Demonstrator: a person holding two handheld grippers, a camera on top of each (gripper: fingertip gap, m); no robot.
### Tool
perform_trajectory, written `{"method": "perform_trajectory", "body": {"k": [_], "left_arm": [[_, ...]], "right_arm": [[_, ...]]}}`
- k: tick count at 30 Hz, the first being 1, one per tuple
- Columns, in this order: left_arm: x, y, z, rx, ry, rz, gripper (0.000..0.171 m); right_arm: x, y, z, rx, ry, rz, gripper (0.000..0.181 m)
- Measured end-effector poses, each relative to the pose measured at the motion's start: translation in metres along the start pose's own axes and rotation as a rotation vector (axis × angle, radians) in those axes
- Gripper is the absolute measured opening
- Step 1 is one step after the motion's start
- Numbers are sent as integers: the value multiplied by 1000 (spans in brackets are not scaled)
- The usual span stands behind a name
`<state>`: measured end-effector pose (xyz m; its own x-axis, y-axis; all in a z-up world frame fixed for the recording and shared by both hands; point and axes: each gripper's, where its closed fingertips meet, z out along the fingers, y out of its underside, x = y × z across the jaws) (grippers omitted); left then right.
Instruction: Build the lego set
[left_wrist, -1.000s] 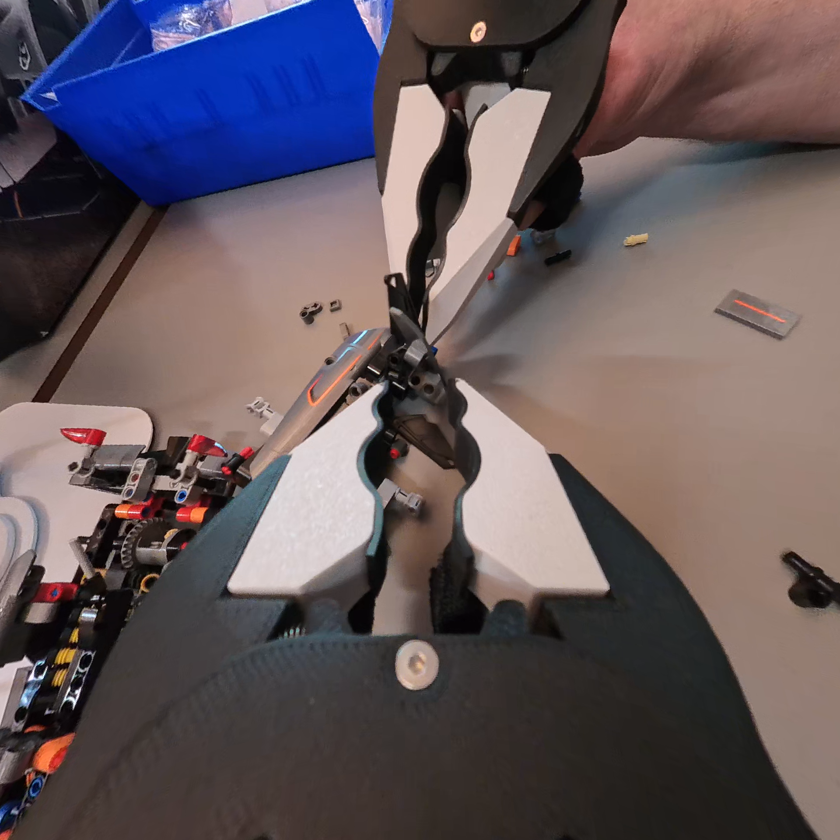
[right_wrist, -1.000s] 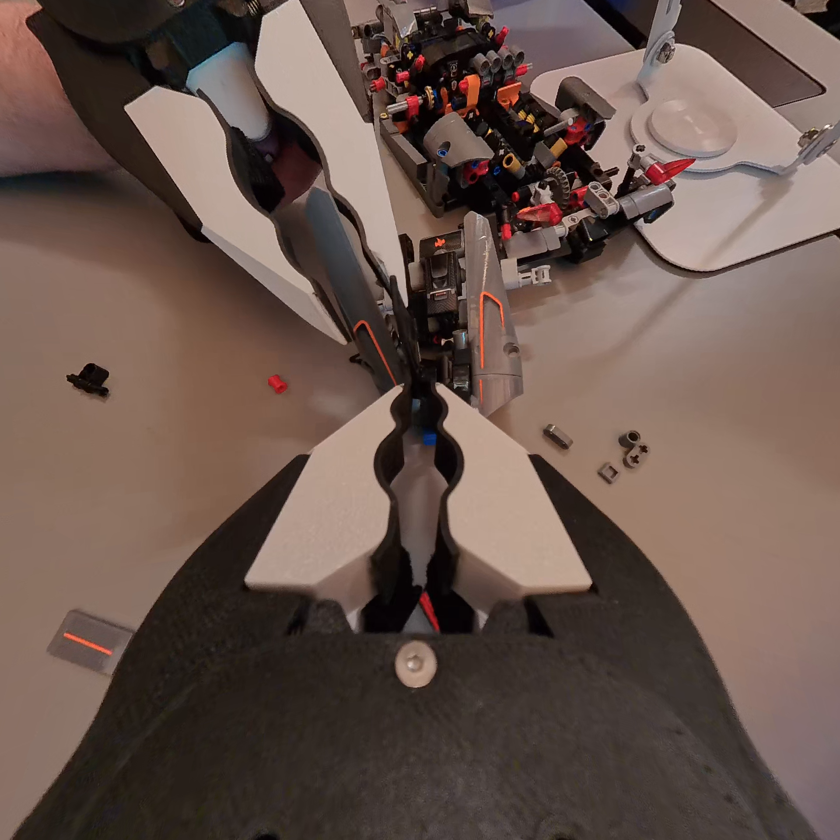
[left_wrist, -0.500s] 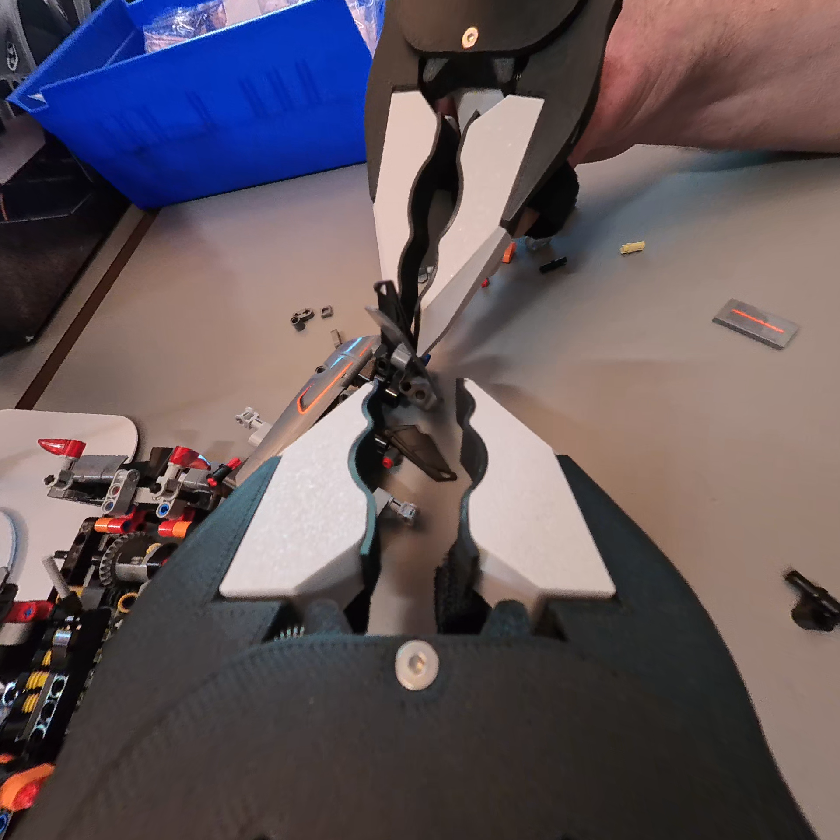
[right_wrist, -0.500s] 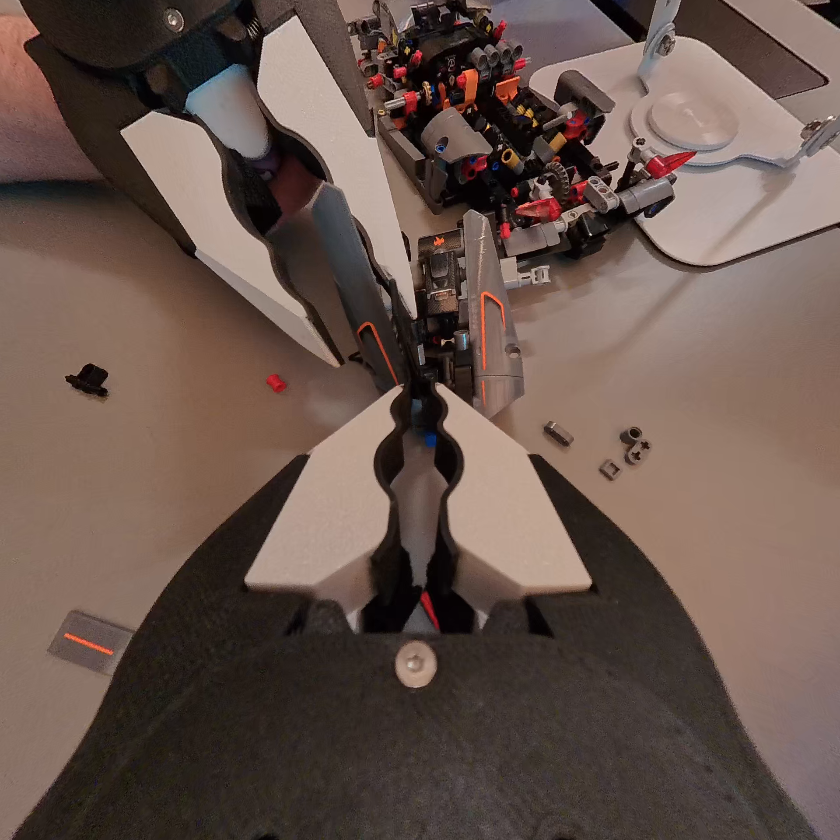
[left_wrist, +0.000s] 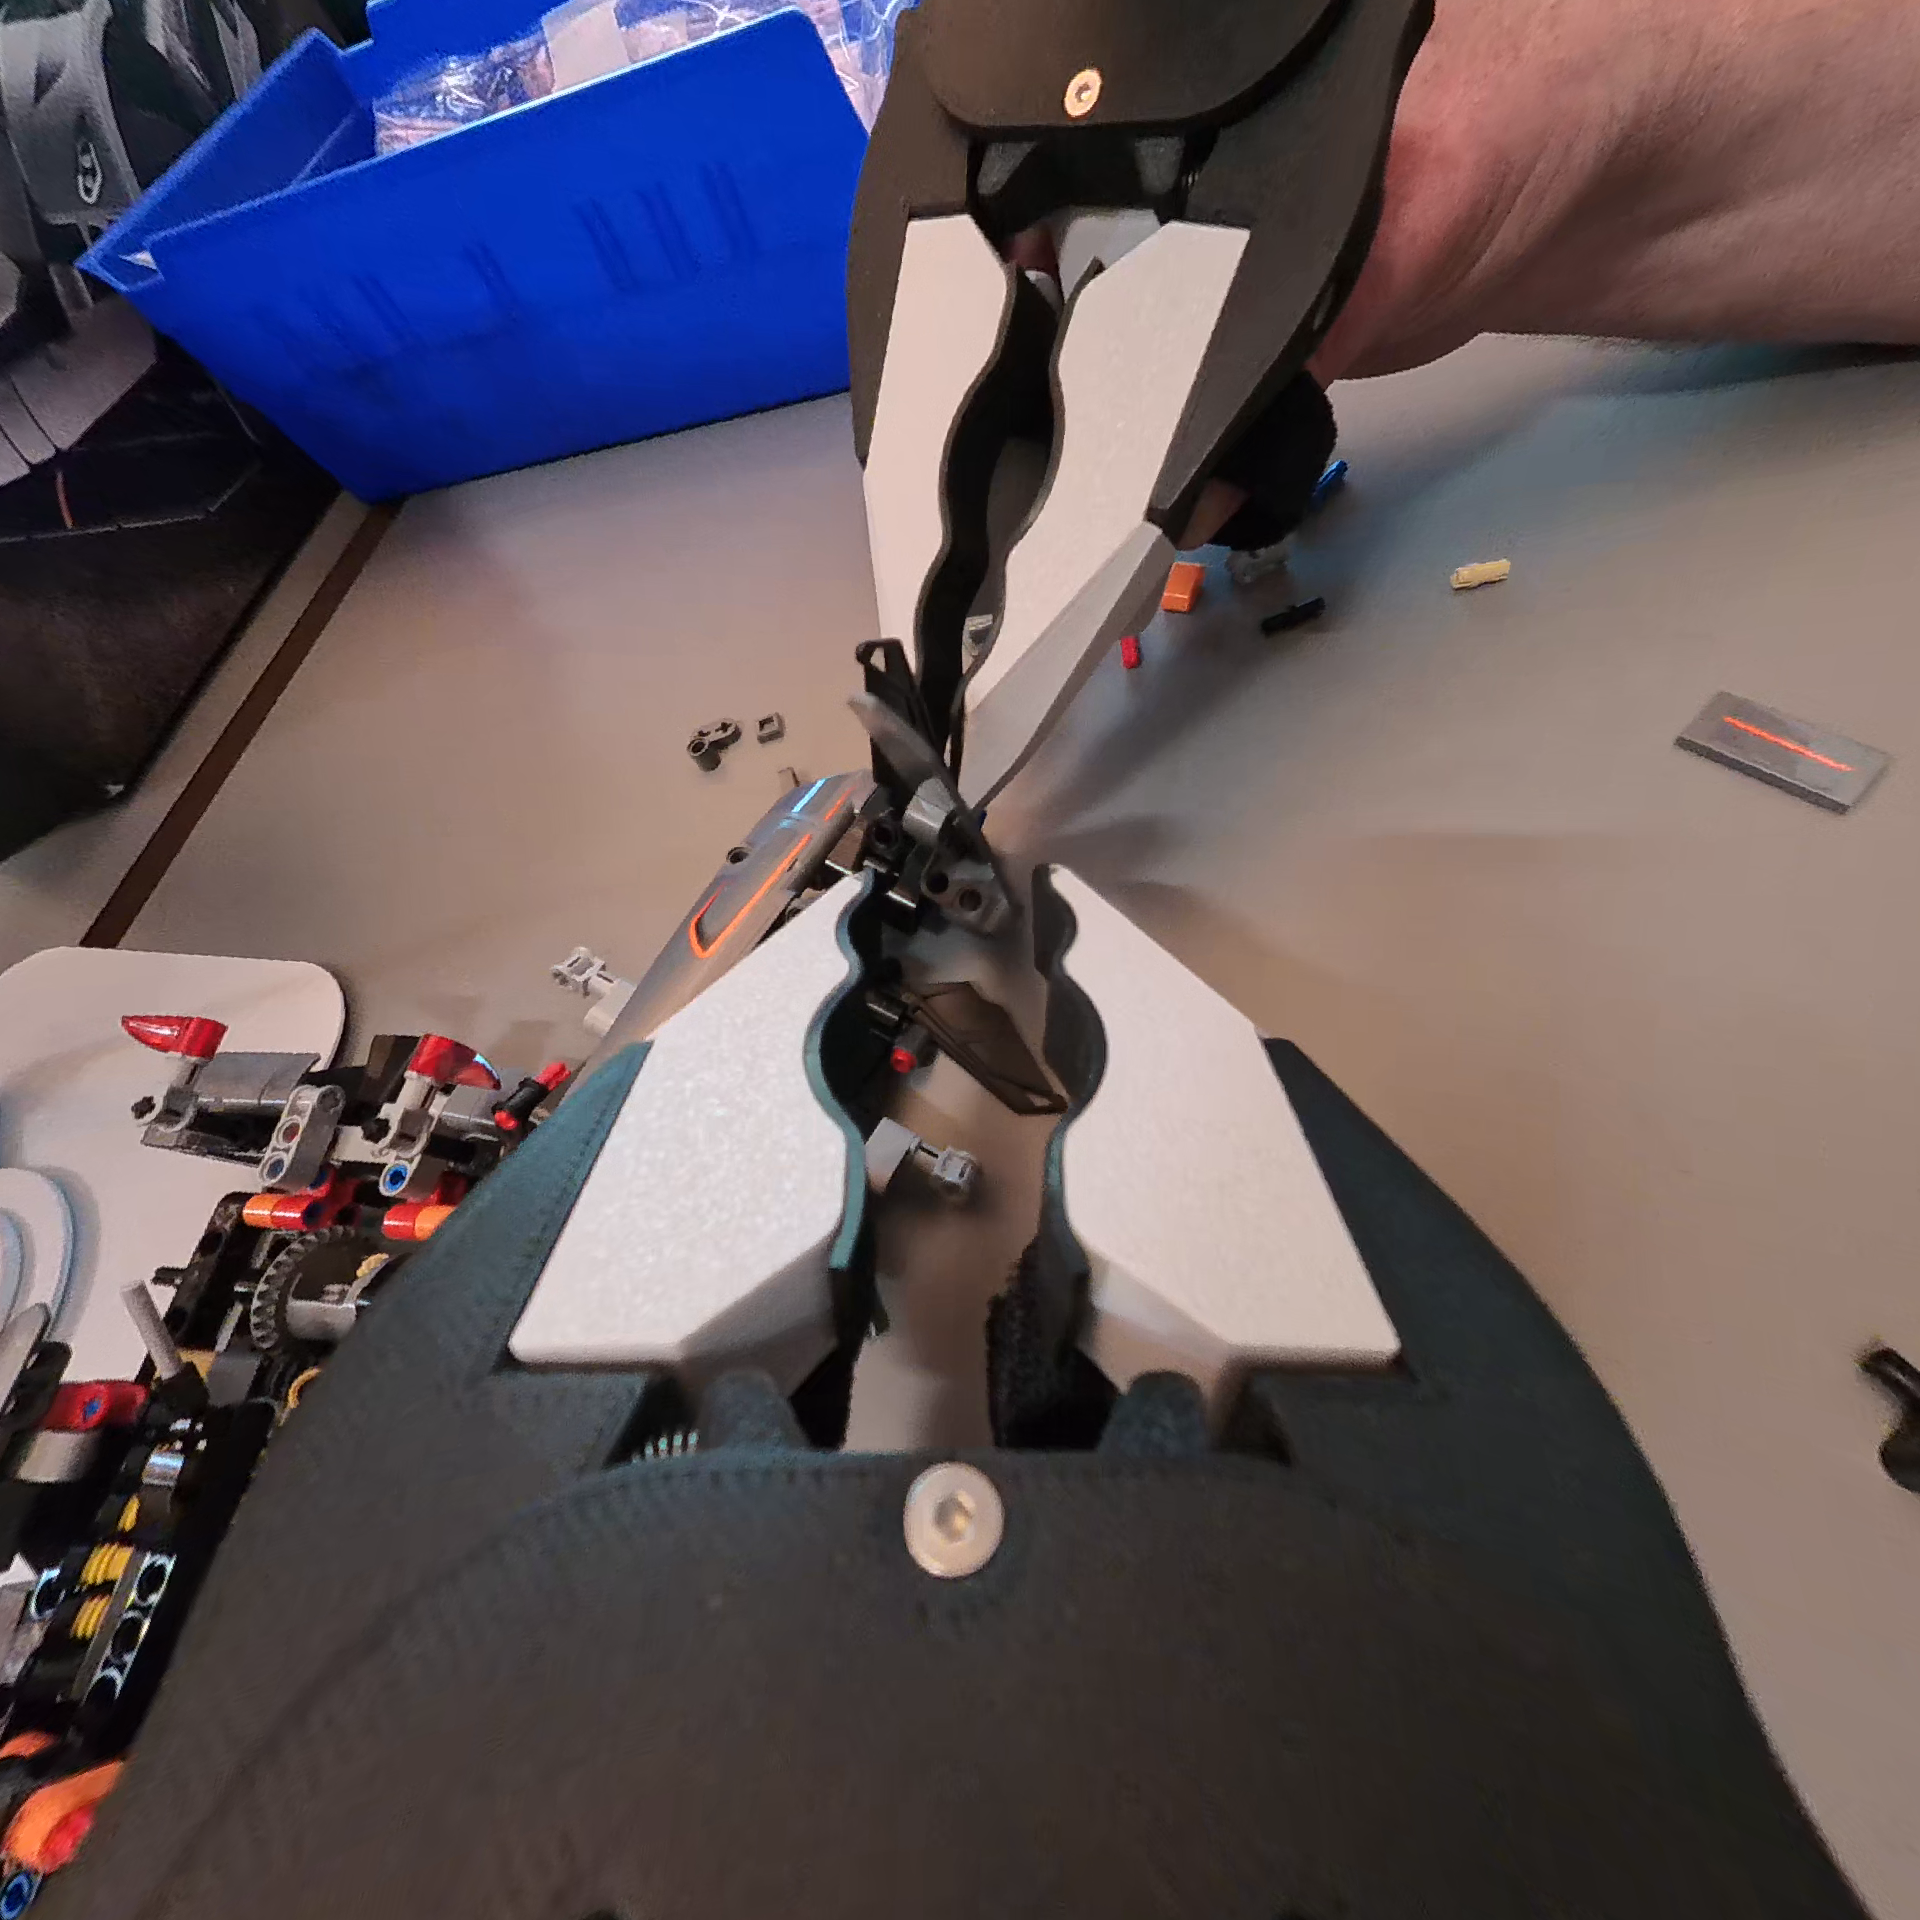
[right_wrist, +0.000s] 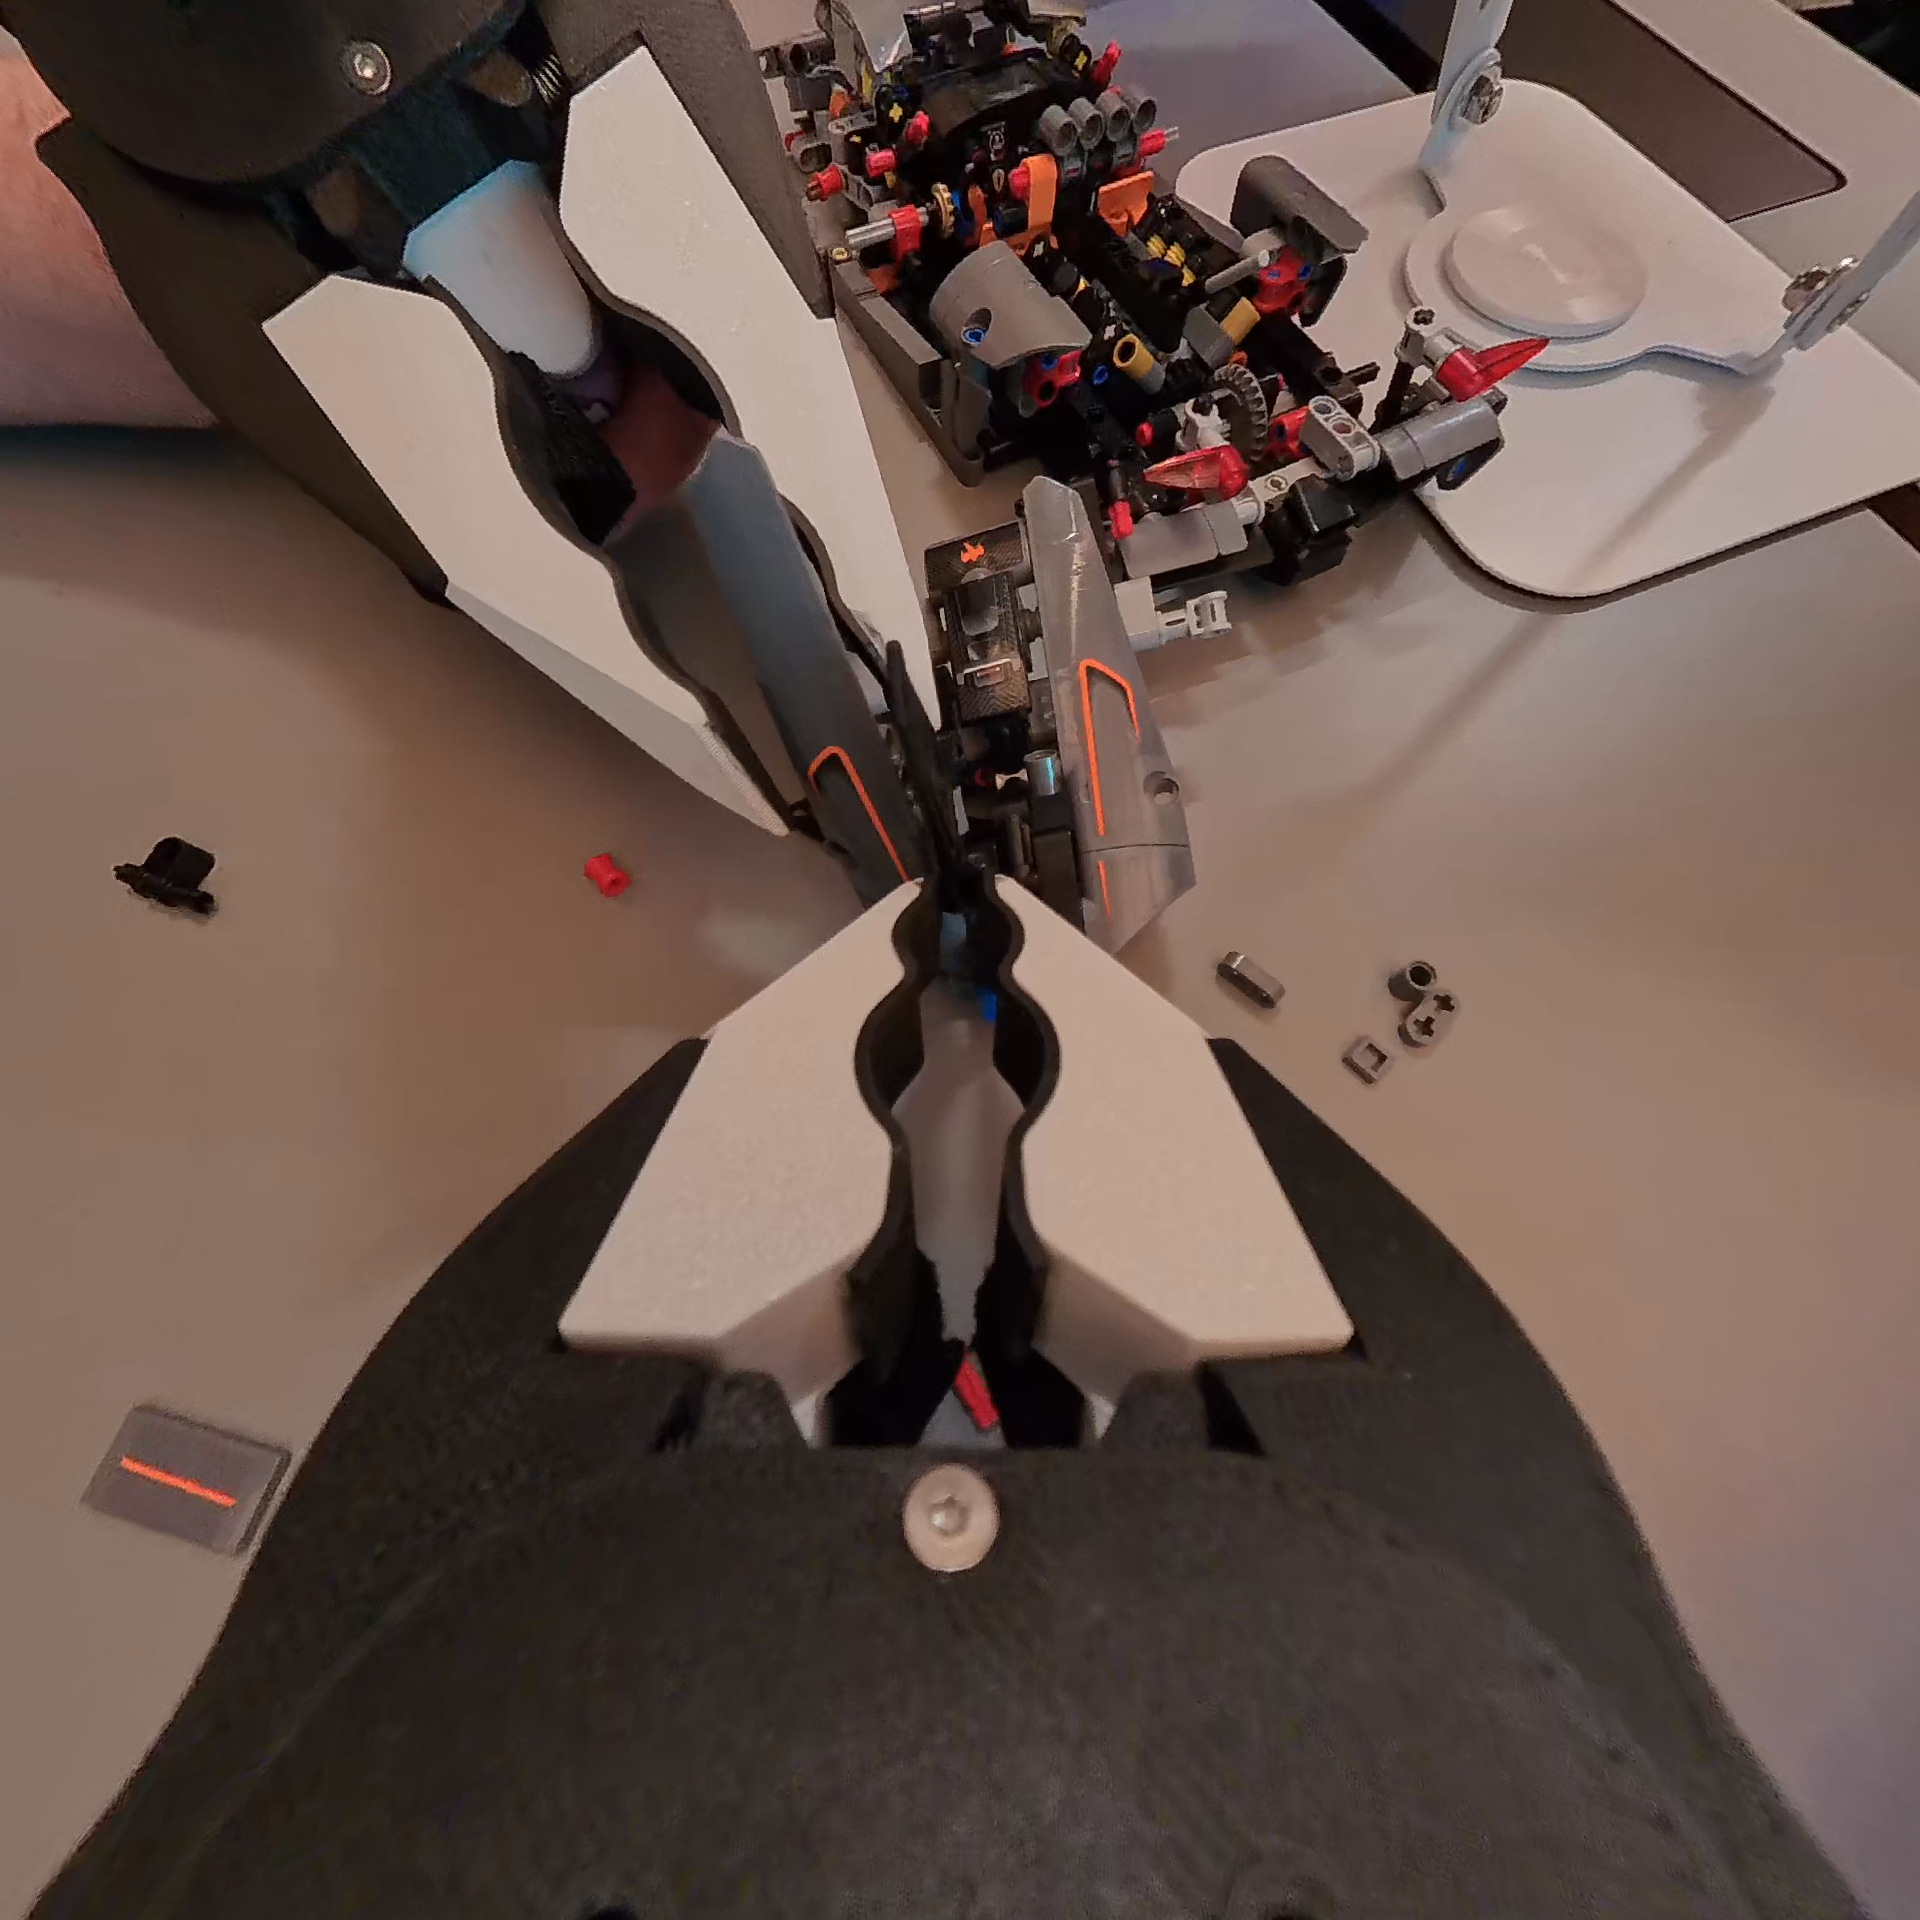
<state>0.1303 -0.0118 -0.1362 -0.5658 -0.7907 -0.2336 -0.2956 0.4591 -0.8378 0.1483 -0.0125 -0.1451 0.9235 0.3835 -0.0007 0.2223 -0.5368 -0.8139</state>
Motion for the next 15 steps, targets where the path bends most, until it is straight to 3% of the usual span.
{"method": "perform_trajectory", "body": {"k": [15], "left_arm": [[-5,0,2,10,-20,-11,23]], "right_arm": [[7,-2,0,-22,129,-115,4]]}}
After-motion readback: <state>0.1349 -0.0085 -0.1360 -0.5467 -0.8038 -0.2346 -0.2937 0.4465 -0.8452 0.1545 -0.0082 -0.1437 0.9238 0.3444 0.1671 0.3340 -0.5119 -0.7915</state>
